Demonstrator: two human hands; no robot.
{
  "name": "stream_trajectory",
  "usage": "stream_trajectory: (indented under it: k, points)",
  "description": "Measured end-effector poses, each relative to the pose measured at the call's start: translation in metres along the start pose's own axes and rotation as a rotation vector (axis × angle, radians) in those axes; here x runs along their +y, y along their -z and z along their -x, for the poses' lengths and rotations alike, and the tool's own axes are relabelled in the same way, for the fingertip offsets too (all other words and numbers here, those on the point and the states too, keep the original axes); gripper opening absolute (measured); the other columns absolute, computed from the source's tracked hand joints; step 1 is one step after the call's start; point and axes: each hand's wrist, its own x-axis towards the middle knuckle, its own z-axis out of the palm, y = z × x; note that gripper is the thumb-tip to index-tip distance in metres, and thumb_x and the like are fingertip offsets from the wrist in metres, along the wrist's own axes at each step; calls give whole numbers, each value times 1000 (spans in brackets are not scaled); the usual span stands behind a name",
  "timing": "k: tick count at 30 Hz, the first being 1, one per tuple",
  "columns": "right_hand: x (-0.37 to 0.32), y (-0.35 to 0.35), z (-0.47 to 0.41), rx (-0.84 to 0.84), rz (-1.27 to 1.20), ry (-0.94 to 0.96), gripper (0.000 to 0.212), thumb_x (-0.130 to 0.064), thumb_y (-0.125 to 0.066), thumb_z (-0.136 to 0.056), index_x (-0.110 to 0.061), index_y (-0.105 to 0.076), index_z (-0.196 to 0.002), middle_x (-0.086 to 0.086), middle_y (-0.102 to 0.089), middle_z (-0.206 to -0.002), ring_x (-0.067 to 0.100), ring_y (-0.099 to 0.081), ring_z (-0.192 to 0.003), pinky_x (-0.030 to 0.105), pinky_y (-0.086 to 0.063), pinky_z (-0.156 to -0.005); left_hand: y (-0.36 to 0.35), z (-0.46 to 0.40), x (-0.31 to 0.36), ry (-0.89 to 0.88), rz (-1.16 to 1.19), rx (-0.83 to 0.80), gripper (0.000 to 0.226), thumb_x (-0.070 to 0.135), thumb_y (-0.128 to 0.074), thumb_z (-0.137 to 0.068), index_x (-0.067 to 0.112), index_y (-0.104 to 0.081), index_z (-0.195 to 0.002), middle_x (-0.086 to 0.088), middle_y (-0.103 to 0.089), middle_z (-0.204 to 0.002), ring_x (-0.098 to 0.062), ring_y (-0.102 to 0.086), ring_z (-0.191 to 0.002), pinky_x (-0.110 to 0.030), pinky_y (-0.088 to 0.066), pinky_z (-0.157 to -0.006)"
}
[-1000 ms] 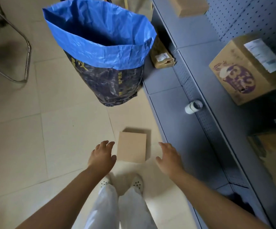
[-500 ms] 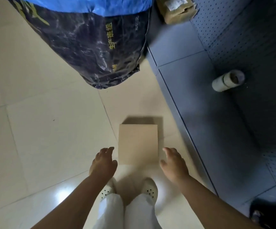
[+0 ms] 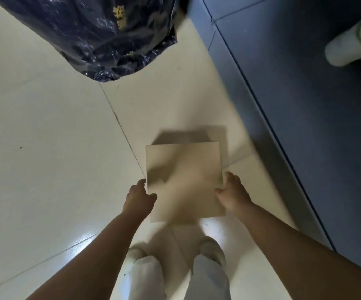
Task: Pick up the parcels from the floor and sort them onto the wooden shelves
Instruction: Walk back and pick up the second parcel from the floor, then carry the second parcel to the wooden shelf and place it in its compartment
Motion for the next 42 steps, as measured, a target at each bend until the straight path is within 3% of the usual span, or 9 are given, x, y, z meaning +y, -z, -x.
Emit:
stream_trajectory:
  k: [6, 9, 12, 16, 20, 26, 30, 36, 42]
  points:
    - [-4, -11, -32, -77, -366, -86, 42, -19, -61, -79, -10, -47, -118, 8, -57, -114, 24, -58, -93, 31, -49, -71, -6, -22, 2, 53, 361, -86, 46, 5, -51, -84, 8, -41, -129, -2, -50, -107, -18, -49, -79, -28, -39, -65]
    - [-9, -13, -32, -148, -572, -162, 49, -22, -62, -82, -13, -41, -125, 6, -59, -110, 18, -59, -84, 26, -45, -63, -4, -25, -1, 73, 477, -160, 46, 7, -52, -82, 12, -46, -128, -6, -58, -116, -19, -53, -93, -24, -40, -67]
    - [-12, -11, -26, -162, -663, -189, 57, -25, -64, -82, -15, -37, -131, 7, -60, -114, 22, -62, -91, 31, -49, -72, 0, -20, 0, 81, 528, -180, 49, 8, -54, -82, 15, -45, -130, -5, -58, -118, -20, -52, -100, -27, -36, -77]
    - [-18, 6, -2, -156, -659, -194, 63, -29, -62, -81, -18, -33, -136, 8, -60, -116, 26, -62, -99, 35, -50, -82, 15, 3, 9, 68, 568, -169, 45, 8, -54, -83, 17, -46, -127, -3, -58, -115, -18, -51, -96, -24, -38, -68]
    - [-31, 40, 40, -157, -580, -172, 78, -39, -61, -76, -20, -26, -144, 7, -51, -137, 27, -54, -117, 38, -43, -100, 48, 44, 20, 42, 586, -154, 45, 7, -55, -83, 16, -47, -127, -3, -58, -116, -21, -52, -102, -28, -36, -83]
    - [-55, 101, 127, -141, -585, -128, 71, -30, -53, -91, -19, -14, -150, 9, -30, -153, 29, -35, -136, 34, -33, -101, 109, 127, 50, -7, 593, -106, 49, 5, -53, -84, 15, -44, -131, -6, -57, -119, -23, -51, -105, -30, -36, -85]
    - [-70, 146, 194, -89, -626, -96, 62, -27, -54, -90, -18, -27, -145, 9, -43, -144, 28, -47, -125, 34, -39, -101, 151, 192, 73, -39, 582, -72, 50, 5, -53, -84, 14, -43, -133, -6, -55, -122, -22, -49, -104, -30, -34, -84]
    - [-89, 220, 314, -13, -736, -19, 34, -15, -51, -87, -16, -50, -122, 5, -62, -109, 15, -59, -82, 24, -45, -60, 218, 297, 105, -108, 542, -58, 46, 8, -51, -85, 14, -46, -130, -8, -56, -123, -23, -49, -103, -31, -36, -83]
    - [-104, 278, 421, 76, -833, 79, 32, -15, -53, -80, -23, -60, -110, 1, -70, -100, 19, -66, -88, 32, -54, -75, 287, 400, 139, -206, 487, -7, 43, 10, -50, -84, 14, -46, -127, -9, -56, -119, -26, -52, -101, -33, -39, -78]
